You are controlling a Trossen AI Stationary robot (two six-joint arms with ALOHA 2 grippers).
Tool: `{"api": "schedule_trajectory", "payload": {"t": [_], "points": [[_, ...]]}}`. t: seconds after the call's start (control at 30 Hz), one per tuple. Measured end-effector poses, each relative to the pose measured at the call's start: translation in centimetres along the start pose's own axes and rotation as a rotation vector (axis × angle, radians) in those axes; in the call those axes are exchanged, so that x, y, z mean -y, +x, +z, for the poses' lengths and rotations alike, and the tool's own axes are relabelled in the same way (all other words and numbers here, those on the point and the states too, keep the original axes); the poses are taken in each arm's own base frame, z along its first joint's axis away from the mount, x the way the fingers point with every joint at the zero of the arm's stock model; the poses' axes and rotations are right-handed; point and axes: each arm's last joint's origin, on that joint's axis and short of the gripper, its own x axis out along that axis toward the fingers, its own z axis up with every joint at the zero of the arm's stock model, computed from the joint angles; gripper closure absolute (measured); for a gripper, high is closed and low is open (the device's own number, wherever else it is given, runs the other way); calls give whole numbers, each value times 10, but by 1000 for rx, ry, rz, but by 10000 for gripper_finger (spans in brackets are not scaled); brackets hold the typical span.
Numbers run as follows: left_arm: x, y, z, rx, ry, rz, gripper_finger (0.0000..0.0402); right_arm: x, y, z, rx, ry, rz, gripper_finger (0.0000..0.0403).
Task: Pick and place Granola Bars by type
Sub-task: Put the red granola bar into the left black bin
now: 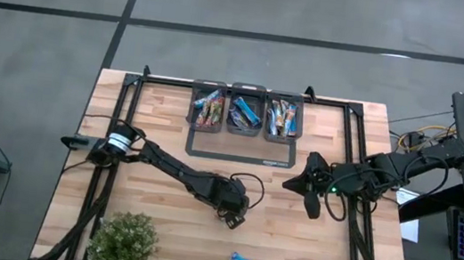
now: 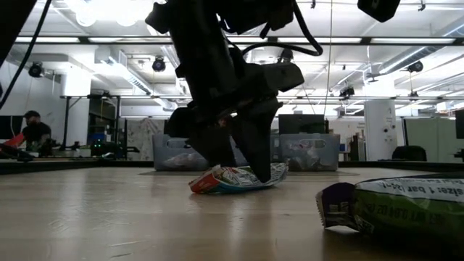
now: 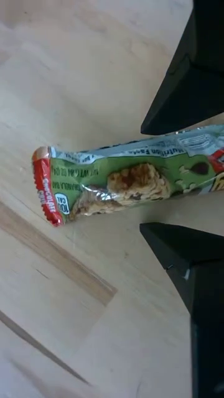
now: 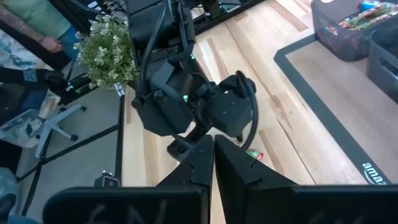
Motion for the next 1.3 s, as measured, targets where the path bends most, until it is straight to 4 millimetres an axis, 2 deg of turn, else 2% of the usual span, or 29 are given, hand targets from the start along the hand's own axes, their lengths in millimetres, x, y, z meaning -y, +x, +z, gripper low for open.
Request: {"api": "schedule_trajectory", "payload": {"t": [0.33, 0.97, 1.17, 1.3], "points": [[-4, 4, -4, -22, 26, 1, 178, 1, 0, 1, 19, -1, -22, 394], [-6, 2, 0, -53, 21, -16, 326, 2, 1, 0, 35, -4, -50, 394], [-3, -3, 10, -38, 19, -45, 345, 2, 1, 0, 35, -2, -50, 394], [-4, -15, 19, -14, 35, -30, 346, 2, 1, 0, 35, 1, -50, 394]]}}
